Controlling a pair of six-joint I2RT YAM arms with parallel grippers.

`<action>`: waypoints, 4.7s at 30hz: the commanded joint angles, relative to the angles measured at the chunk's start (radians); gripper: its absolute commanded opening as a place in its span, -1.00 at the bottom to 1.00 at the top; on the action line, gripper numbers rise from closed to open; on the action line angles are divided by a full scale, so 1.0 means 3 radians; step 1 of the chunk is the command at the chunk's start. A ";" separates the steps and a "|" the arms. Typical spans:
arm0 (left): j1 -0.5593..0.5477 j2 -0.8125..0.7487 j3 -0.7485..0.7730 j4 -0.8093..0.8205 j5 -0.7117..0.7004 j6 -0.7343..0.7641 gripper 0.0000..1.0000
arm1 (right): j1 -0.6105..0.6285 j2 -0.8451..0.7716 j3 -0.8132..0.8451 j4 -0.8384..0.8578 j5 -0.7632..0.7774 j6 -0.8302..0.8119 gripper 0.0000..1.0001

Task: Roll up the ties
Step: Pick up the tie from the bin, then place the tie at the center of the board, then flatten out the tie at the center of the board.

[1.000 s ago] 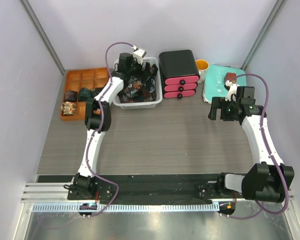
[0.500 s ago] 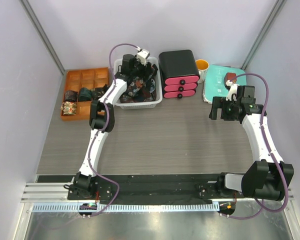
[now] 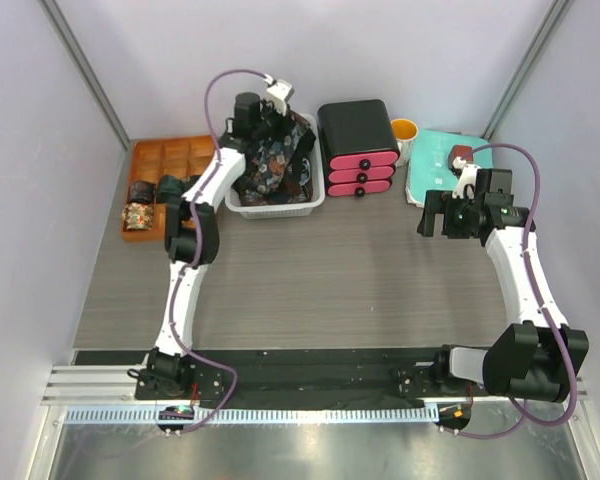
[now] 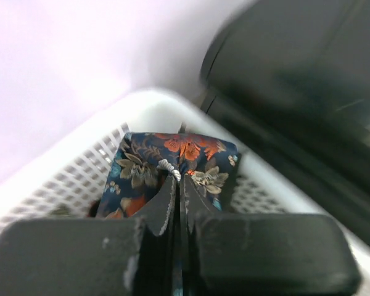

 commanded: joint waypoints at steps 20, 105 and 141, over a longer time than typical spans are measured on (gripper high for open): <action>-0.0033 -0.3077 -0.0972 -0.0209 0.0742 -0.0778 -1.00 | -0.0007 -0.0454 0.0486 0.0590 -0.0996 0.0112 1.00; -0.0381 -0.4188 -0.4008 -0.4259 0.0349 0.3802 0.99 | 0.0417 -0.0172 0.0078 -0.1717 -0.0783 -0.3211 0.83; -0.0355 -0.3058 -0.4445 -0.2691 -0.0382 0.3959 -0.99 | 0.1297 -0.0209 -0.1109 0.0139 0.0526 -0.3131 -0.97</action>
